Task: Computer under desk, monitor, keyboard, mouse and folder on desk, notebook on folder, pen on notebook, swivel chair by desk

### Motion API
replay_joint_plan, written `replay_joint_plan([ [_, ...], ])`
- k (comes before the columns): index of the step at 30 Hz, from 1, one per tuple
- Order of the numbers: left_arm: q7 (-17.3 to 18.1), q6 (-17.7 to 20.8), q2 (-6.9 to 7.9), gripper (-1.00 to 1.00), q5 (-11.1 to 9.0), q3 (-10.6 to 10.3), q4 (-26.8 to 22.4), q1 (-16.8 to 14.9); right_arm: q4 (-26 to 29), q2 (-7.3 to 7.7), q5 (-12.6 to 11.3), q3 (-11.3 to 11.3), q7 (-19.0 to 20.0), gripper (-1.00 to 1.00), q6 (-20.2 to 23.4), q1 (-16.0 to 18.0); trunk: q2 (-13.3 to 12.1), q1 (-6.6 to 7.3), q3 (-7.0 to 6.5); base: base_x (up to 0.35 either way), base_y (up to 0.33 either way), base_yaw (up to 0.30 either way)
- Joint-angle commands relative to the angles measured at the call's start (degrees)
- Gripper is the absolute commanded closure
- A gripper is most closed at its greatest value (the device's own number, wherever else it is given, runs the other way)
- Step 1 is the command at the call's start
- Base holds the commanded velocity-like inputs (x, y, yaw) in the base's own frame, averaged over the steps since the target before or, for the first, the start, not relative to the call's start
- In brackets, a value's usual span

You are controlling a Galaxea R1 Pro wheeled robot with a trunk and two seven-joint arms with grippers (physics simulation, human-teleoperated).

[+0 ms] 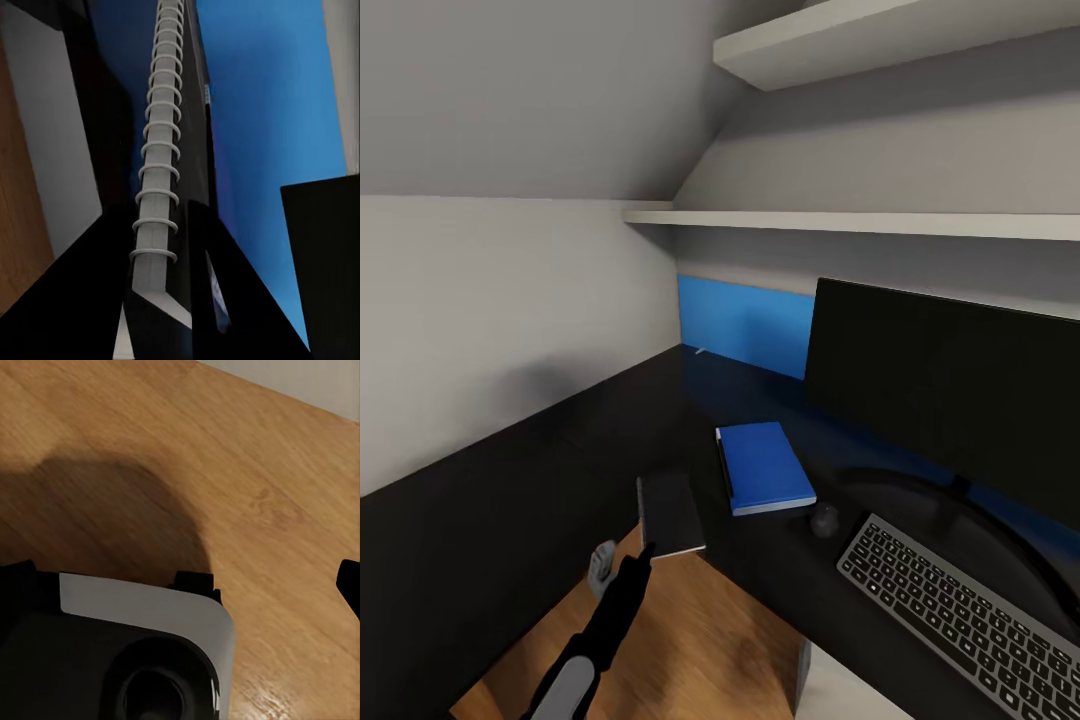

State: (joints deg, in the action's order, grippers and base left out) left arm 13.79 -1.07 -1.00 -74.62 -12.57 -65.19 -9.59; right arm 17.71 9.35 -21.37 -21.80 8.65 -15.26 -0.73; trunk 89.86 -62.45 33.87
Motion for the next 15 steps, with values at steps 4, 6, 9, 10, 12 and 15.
replay_joint_plan([
  [4, 0.18, -0.07, 0.13, 1.0, -0.54, -0.14, -1.25, 0.0, 0.06, 0.06, -0.61, -0.35, 0.08, -1.0, -0.13, 0.0, 0.02, 0.0, 0.04, 0.0, 0.0, 0.0],
  [6, 0.18, -0.04, 0.16, 1.0, -0.53, -0.15, -1.6, 0.0, 0.05, 0.06, -0.61, -0.35, 0.07, -1.0, -0.13, -0.01, 0.02, 0.0, 0.04, 0.0, 0.0, 0.0],
  [9, 0.22, -0.02, 0.18, 1.0, -0.53, -0.16, -1.86, 0.02, 0.05, 0.06, -0.61, -0.35, 0.06, -1.0, -0.13, 0.0, 0.02, 0.0, 0.04, 0.0, 0.0, 0.0],
  [10, 0.23, -0.02, 0.18, 1.0, -0.53, -0.16, -2.02, 0.04, 0.05, 0.06, -0.61, -0.35, 0.06, -1.0, -0.13, 0.01, 0.02, 0.0, 0.04, 0.0, 0.0, 0.0],
  [12, 0.23, -0.01, 0.19, 1.0, -0.53, -0.17, -2.48, 0.11, 0.05, 0.03, -0.61, -0.35, -0.02, -1.0, -0.09, 0.0, 0.02, 0.0, 0.04, 0.0, 0.0, 0.0],
  [15, 0.22, 0.02, 0.22, 1.0, -0.53, -0.15, -3.13, 0.24, 0.05, 0.0, -0.7, -0.31, -0.16, -1.0, -0.07, -0.01, 0.02, 0.0, 0.04, 0.0, 0.0, 0.0],
])
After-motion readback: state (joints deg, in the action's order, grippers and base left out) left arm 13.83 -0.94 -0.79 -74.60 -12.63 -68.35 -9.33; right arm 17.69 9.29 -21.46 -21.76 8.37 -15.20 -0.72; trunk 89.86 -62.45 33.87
